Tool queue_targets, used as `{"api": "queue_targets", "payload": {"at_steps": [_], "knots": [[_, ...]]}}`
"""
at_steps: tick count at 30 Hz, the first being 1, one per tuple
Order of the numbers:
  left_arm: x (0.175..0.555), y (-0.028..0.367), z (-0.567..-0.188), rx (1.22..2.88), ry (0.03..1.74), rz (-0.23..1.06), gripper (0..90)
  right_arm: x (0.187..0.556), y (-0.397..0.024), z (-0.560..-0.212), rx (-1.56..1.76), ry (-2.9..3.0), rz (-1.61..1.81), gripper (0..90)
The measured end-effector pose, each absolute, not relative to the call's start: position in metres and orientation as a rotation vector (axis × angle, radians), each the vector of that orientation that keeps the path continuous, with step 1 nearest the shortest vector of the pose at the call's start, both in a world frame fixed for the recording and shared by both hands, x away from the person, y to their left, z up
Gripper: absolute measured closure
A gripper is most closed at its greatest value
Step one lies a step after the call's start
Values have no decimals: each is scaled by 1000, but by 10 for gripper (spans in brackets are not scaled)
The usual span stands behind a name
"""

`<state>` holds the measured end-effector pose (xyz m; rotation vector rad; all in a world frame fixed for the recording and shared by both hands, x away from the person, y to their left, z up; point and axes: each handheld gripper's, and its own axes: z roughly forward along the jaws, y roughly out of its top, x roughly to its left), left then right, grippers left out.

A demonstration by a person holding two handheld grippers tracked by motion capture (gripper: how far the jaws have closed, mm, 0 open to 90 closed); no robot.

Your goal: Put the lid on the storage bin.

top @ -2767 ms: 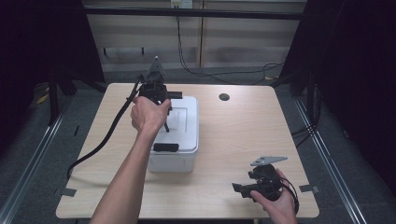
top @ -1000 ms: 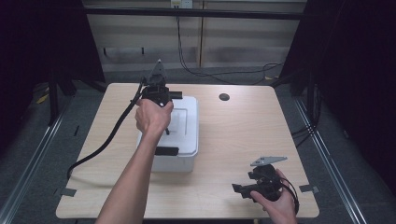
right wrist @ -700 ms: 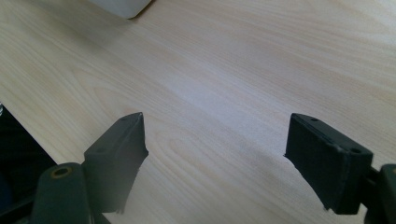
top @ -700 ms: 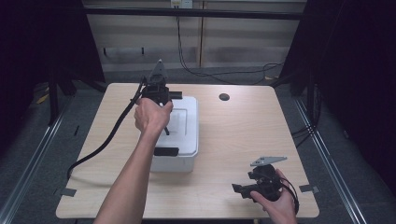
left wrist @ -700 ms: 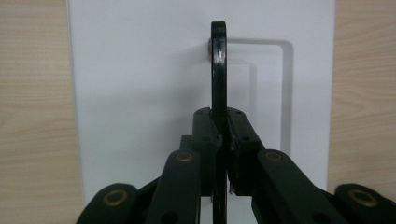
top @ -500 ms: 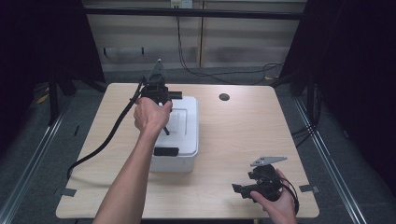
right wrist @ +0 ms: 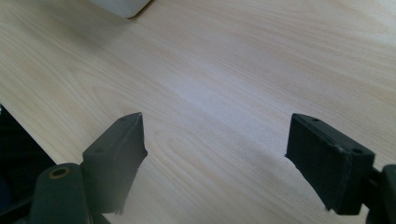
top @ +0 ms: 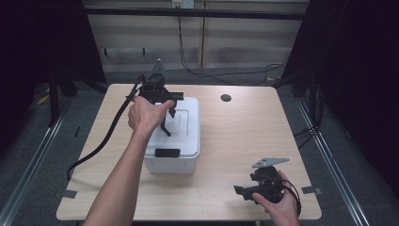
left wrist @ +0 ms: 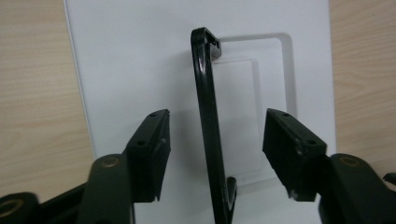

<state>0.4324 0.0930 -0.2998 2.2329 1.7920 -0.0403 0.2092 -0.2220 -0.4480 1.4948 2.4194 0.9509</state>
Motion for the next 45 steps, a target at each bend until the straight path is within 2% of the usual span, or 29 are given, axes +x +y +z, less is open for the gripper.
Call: {"api": "queue_targets", "payload": {"at_steps": [7,14,16,23,28,32,34,38,45], "knots": [[435,117,-312,2261,1698,-141,286,210,-222,-449,1502,2415,954,186],[434,147,-315,2181,1629,-184,203,211,-222,-449,1511,2412,950,185],[432,150,-312,2201,1581,-172,184,211,-222,-449,1513,2411,950,185],[416,165,-300,2258,1381,34,175,210,-222,-449,1505,2408,955,185],[408,182,-300,2224,1235,13,207,211,-222,-449,1506,2411,951,185],[401,197,-305,2221,1232,43,208,211,-222,-449,1507,2409,950,185],[398,204,-310,2242,1216,22,238,211,-222,-449,1517,2403,947,185],[387,219,-321,2185,1208,68,248,211,-222,-449,1518,2403,945,185],[367,242,-337,2144,1160,159,184,211,-223,-449,1521,2403,946,184]]}}
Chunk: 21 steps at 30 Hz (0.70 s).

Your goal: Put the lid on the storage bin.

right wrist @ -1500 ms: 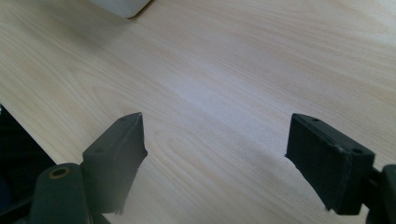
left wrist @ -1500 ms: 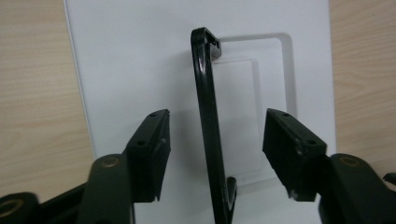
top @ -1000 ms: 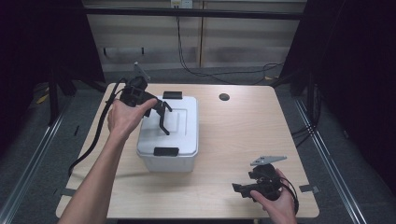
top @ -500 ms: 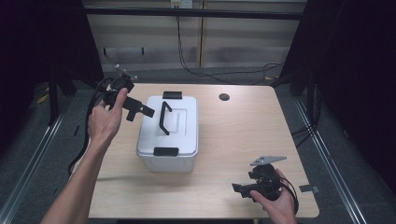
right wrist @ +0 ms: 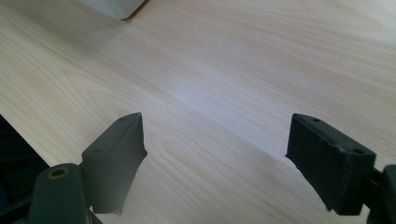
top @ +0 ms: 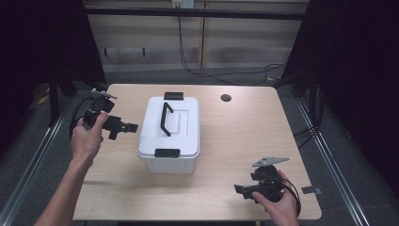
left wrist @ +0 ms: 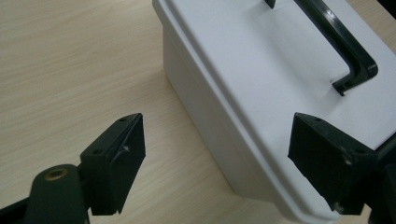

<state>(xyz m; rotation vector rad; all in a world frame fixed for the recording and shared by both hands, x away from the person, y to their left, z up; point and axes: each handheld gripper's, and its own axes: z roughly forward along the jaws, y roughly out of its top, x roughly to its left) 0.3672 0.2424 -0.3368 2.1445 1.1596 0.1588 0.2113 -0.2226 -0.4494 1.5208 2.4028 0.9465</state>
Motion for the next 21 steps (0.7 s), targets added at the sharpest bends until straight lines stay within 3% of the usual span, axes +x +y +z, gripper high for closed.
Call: {"api": "queue_targets", "payload": {"at_steps": [7,11,21], "knots": [[337,266,-350,2081,1097,219,161,211,-223,-449,1520,2400,946,183],[326,277,-362,2119,1091,243,195,212,-223,-450,1525,2402,939,178],[305,302,-401,2062,1092,179,210,213,-223,-451,1531,2401,908,171]]}}
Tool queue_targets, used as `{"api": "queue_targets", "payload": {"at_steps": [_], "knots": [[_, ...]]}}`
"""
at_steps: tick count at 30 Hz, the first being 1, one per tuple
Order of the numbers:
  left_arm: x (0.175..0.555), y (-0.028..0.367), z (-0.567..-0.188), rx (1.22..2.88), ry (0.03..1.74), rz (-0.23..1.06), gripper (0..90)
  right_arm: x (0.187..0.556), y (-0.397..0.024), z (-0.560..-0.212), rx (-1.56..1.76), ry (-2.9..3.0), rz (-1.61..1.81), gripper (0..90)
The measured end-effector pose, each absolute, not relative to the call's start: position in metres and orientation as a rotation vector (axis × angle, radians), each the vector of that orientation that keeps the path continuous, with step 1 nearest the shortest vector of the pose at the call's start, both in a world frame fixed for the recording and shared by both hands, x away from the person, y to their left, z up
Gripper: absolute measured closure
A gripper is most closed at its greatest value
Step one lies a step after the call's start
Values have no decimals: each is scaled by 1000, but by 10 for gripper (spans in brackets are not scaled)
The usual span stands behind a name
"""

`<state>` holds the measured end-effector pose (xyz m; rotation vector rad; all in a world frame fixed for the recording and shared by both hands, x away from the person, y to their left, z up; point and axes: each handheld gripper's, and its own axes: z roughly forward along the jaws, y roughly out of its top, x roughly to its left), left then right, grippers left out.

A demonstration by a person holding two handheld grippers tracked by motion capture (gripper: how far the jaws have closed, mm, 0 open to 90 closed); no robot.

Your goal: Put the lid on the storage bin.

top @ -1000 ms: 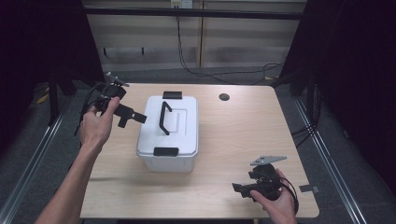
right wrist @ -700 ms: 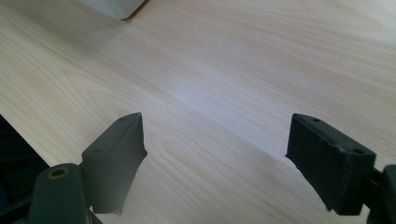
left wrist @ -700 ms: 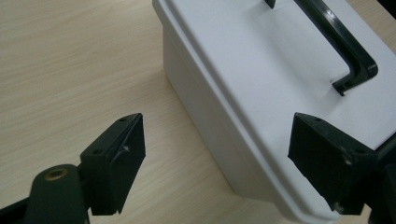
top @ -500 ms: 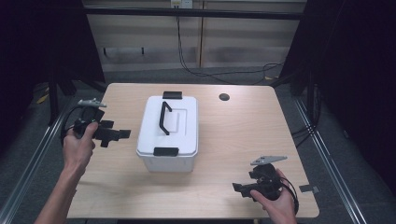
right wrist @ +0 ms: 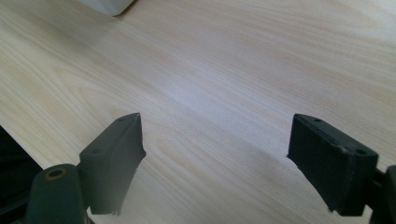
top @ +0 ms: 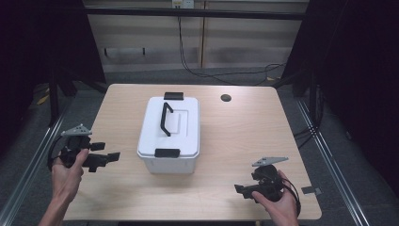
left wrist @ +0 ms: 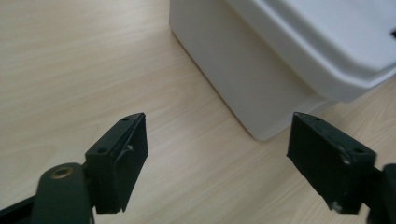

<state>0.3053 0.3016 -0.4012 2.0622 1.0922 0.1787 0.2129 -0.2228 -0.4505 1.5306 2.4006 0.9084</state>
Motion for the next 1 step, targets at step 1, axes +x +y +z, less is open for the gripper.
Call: {"api": "queue_targets", "payload": {"at_steps": [1], "knots": [[305,302,-404,2083,1087,170,208,213,-223,-451,1535,2402,908,170]]}}
